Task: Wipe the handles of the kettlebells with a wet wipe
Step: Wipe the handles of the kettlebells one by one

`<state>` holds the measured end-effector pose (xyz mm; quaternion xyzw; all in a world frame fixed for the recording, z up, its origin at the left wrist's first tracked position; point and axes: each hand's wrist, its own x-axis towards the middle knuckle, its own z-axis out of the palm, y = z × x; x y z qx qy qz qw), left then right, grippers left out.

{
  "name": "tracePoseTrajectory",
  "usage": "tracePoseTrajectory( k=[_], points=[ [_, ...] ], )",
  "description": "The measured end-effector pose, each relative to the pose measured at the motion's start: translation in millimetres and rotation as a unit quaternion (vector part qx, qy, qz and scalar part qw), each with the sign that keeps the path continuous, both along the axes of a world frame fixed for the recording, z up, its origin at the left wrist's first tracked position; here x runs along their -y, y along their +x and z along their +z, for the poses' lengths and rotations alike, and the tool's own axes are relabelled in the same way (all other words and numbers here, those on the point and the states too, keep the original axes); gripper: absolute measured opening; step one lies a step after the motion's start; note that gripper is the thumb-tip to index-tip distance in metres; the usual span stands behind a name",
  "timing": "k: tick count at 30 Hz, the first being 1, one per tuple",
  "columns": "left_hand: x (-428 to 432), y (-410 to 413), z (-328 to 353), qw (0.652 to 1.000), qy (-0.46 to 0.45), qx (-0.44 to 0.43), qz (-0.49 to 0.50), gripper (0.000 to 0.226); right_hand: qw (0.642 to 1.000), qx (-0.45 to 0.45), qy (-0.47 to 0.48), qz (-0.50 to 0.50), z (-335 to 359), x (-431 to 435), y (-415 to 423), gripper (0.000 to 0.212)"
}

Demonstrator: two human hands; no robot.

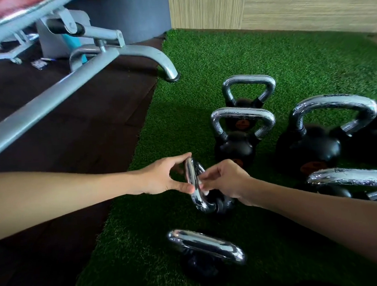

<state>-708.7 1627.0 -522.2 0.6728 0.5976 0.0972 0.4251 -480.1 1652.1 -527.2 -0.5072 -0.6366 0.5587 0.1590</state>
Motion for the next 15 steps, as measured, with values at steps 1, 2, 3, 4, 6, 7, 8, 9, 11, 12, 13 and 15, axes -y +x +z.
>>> tracePoseTrajectory(
  k=[1,2,3,4,6,7,8,9,11,12,13,15],
  points=[
    [0,1,0,1.0,-0.001,0.005,-0.003,0.111,0.999,-0.009,0.029,-0.026,-1,-2,-4,0.01],
    [0,2,0,1.0,-0.001,0.012,-0.004,0.111,0.997,-0.01,0.061,-0.048,-5,-6,-8,0.009],
    [0,3,-2,1.0,0.0,0.017,-0.004,0.112,0.994,-0.004,0.091,-0.066,-6,-9,-11,0.007],
    [0,3,-3,1.0,0.0,0.02,-0.003,0.112,0.99,0.004,0.121,-0.074,-8,-11,-14,0.005],
    [0,5,-2,1.0,0.003,0.021,-0.001,0.113,0.981,0.021,0.18,-0.075,-11,-12,-14,0.002],
    [0,5,-2,1.0,0.005,0.021,-0.002,0.113,0.975,0.033,0.205,-0.074,-12,-11,-14,0.003],
    [1,5,-1,1.0,0.005,0.02,-0.003,0.113,0.97,0.046,0.227,-0.07,-13,-10,-13,0.004],
    [1,6,0,1.0,0.004,0.02,-0.003,0.113,0.966,0.062,0.242,-0.065,-15,-8,-12,0.004],
    [1,7,-1,1.0,0.003,0.018,-0.003,0.115,0.961,0.082,0.255,-0.065,-16,-6,-10,0.003],
    [1,7,-1,1.0,0.001,0.016,-0.003,0.116,0.96,0.08,0.26,-0.069,-16,-6,-10,0.002],
    [1,6,-2,1.0,0.0,0.014,-0.003,0.116,0.959,0.07,0.264,-0.072,-15,-7,-10,0.003],
    [1,6,-1,1.0,-0.004,0.009,-0.005,0.116,0.959,0.052,0.27,-0.073,-12,-10,-10,0.004]
  ],
)
